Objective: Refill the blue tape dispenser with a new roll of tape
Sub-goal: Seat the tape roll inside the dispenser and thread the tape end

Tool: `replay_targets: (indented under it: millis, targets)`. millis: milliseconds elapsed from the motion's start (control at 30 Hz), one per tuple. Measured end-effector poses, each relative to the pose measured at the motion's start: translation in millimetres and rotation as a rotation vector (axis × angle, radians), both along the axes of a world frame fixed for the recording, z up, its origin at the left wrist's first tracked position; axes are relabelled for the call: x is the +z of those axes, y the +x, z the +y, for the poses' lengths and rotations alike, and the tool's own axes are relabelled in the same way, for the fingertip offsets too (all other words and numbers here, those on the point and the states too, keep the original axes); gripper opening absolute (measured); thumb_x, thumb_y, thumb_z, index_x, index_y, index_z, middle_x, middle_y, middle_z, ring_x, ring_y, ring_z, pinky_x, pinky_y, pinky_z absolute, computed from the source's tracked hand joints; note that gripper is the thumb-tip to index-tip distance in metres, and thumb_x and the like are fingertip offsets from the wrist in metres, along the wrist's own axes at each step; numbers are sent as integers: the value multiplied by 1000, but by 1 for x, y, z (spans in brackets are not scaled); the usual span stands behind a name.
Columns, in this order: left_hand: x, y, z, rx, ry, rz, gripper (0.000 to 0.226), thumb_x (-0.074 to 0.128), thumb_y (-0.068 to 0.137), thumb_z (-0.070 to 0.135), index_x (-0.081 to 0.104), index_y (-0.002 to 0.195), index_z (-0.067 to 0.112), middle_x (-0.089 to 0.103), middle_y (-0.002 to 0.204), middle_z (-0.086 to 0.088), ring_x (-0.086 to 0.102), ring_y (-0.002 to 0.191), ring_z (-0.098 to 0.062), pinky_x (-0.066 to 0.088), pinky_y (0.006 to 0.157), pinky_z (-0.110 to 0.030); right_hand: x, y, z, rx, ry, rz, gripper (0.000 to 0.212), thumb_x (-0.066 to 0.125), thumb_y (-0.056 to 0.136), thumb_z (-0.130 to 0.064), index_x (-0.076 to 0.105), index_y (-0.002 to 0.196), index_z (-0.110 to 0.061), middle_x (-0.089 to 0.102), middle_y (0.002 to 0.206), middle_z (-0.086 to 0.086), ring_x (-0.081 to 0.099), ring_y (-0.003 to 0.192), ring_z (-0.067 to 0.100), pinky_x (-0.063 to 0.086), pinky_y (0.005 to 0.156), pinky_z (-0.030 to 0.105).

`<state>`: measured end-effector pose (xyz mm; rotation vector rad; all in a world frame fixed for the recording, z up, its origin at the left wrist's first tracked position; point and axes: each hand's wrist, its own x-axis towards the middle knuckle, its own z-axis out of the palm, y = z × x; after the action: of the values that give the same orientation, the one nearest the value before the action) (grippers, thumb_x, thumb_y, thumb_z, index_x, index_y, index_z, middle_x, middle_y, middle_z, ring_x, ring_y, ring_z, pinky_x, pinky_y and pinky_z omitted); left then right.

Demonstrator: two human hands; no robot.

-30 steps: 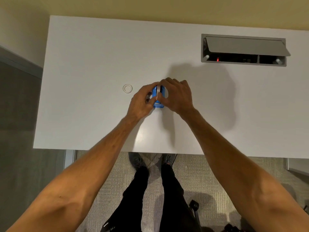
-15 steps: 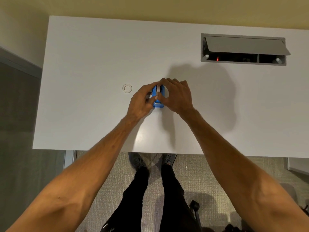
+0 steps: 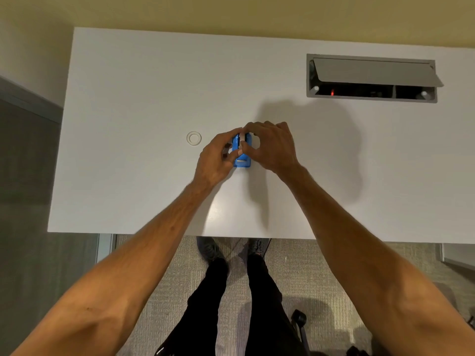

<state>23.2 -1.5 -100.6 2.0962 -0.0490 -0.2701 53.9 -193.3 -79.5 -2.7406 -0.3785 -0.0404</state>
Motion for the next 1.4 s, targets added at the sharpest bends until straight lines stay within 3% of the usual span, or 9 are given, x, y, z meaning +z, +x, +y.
replay_targets:
  millis: [133,567,733,967,1033,1200,1400]
  targets:
    - [-3,-2,-1,6,-7,2,54,71,104,41,57,155,29,68,145,5,69,126,-16,60,109,-33,1,5,3,-29,27,27,28,59,101,-47,77,115,-31,79,115,-11,70,96,14,44,91,38]
    - [4,-1,-4,11,14,15,54,70,105,34,57,155,20,69,144,-3,70,127,-23,57,110,-33,6,-1,7,-126,131,71,25,62,102,-43,80,111,-28,80,103,-9,72,89,15,55,84,42]
    - [5,-2,-5,36,48,8,50,67,107,34,59,152,16,70,143,-5,70,126,-23,44,97,-2,2,-2,11,-145,152,26,22,55,106,-32,75,110,-23,78,104,-7,72,89,16,54,84,41]
    - [10,-6,-5,27,5,-21,49,66,108,35,59,154,21,69,145,0,68,128,-17,45,96,4,-4,-17,8,-42,155,1,18,62,99,-38,65,112,-25,71,109,-10,67,86,13,52,81,35]
    - [10,-6,-5,31,9,-10,49,65,108,36,59,154,21,69,145,0,69,127,-18,47,98,0,-3,-13,9,-37,168,7,14,62,100,-35,66,109,-25,71,106,-8,67,83,14,52,80,37]
    - [6,-5,-6,12,30,5,51,66,107,36,57,156,20,69,146,-3,69,129,-22,54,108,-28,3,-4,6,-44,159,84,9,62,99,-33,65,105,-26,73,102,-10,70,84,14,56,81,42]
    - [1,-5,-7,32,25,4,52,67,107,37,58,155,19,69,145,-3,70,128,-22,56,108,-30,6,1,6,-33,151,132,7,61,100,-30,63,104,-25,75,102,-8,71,86,17,57,84,47]
